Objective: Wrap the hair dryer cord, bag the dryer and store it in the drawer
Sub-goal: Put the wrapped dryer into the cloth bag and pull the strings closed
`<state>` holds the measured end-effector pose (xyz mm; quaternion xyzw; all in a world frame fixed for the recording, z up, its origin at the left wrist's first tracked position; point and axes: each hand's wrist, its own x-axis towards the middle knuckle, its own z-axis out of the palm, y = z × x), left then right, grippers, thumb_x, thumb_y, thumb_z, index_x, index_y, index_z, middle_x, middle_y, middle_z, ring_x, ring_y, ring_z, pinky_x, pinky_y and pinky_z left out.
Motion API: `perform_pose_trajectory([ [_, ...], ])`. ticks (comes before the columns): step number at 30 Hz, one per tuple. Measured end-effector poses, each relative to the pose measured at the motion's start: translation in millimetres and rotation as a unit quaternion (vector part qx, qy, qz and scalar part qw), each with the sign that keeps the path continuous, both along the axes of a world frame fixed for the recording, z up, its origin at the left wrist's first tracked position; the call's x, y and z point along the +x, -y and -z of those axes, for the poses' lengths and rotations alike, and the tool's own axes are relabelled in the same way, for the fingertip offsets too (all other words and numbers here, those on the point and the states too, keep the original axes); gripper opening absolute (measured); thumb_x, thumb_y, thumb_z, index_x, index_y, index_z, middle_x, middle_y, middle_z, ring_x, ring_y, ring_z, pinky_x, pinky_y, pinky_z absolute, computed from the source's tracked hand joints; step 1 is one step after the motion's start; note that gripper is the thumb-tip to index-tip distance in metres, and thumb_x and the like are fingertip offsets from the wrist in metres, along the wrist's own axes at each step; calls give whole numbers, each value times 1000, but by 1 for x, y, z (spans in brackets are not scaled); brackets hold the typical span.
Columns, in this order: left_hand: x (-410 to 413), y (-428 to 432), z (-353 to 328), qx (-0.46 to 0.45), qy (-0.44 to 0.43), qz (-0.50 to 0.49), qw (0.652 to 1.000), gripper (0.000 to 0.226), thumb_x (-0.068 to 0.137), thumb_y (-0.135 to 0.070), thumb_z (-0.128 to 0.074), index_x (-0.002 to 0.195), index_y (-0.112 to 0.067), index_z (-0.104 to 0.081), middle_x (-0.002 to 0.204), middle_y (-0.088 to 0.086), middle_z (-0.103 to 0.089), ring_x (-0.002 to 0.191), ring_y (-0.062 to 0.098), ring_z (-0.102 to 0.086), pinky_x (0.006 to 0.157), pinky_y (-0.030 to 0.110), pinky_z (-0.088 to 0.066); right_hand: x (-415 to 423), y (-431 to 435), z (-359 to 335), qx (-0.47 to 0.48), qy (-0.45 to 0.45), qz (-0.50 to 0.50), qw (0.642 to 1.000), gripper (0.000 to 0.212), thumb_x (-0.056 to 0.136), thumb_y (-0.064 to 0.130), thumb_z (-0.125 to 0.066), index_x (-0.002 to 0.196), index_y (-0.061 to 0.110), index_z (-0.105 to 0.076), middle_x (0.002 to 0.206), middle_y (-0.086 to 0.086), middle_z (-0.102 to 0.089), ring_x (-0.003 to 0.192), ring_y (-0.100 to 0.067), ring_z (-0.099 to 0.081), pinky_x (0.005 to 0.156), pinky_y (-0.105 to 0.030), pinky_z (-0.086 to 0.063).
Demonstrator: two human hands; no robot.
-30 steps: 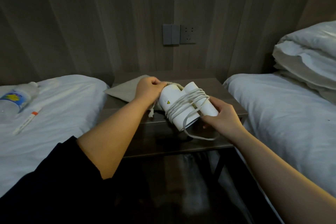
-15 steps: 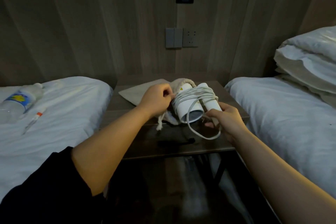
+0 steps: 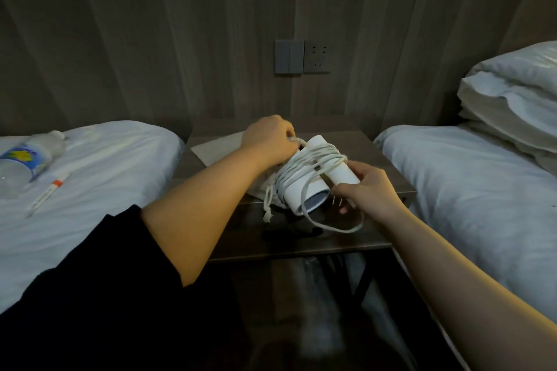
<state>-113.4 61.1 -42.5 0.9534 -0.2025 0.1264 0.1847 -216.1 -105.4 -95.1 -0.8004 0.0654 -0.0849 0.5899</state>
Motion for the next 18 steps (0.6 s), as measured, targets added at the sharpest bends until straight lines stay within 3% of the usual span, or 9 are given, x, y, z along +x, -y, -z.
perform_pose_trajectory([
  [2, 4, 5, -3, 31, 1, -3, 1000, 20, 87, -32, -55, 91, -21, -70, 95, -1, -66, 79, 15, -57, 56, 25, -38, 0, -2, -2, -29, 15, -5, 999, 36, 72, 0, -66, 104, 16, -64, 91, -7, -68, 65, -24, -65, 52, -33, -58],
  [5, 10, 7, -4, -11, -26, -26, 999, 25, 87, -35, -57, 79, -15, -71, 75, -1, -64, 66, 13, -56, 50, 25, -36, -1, -4, -7, -50, 26, -13, 998, 35, 72, 1, -66, 101, 20, -63, 91, -3, -67, 71, -22, -66, 50, -30, -57],
  [9, 18, 5, -9, -124, -72, -16, 990, 32, 83, -32, -61, 78, -2, -73, 71, 10, -61, 69, 22, -58, 62, 35, -46, 0, -2, -13, -94, 21, -31, 995, 38, 75, 5, -67, 102, 29, -57, 90, 7, -62, 79, -17, -65, 57, -33, -59],
  [12, 13, 8, -11, -134, -69, 4, 989, 34, 85, -33, -61, 73, -4, -73, 69, 9, -64, 67, 17, -58, 61, 30, -44, 2, -2, -15, -137, 35, -35, 989, 39, 74, 8, -68, 106, 28, -60, 89, 12, -62, 82, -11, -62, 60, -28, -57],
  [15, 8, 12, -10, -125, -31, 25, 991, 31, 88, -33, -58, 66, -13, -69, 65, -2, -61, 66, 12, -56, 64, 29, -43, 7, -2, -19, -158, 29, -43, 986, 43, 73, 9, -68, 114, 22, -62, 93, 5, -65, 80, -10, -63, 54, -22, -55],
  [18, 1, 13, -13, -143, 46, 49, 987, 32, 89, -32, -56, 72, -9, -70, 77, 1, -61, 72, 14, -54, 67, 31, -43, 11, -1, -25, -107, -9, -42, 993, 40, 75, 6, -67, 113, 17, -62, 91, -1, -66, 74, -18, -67, 49, -23, -56],
])
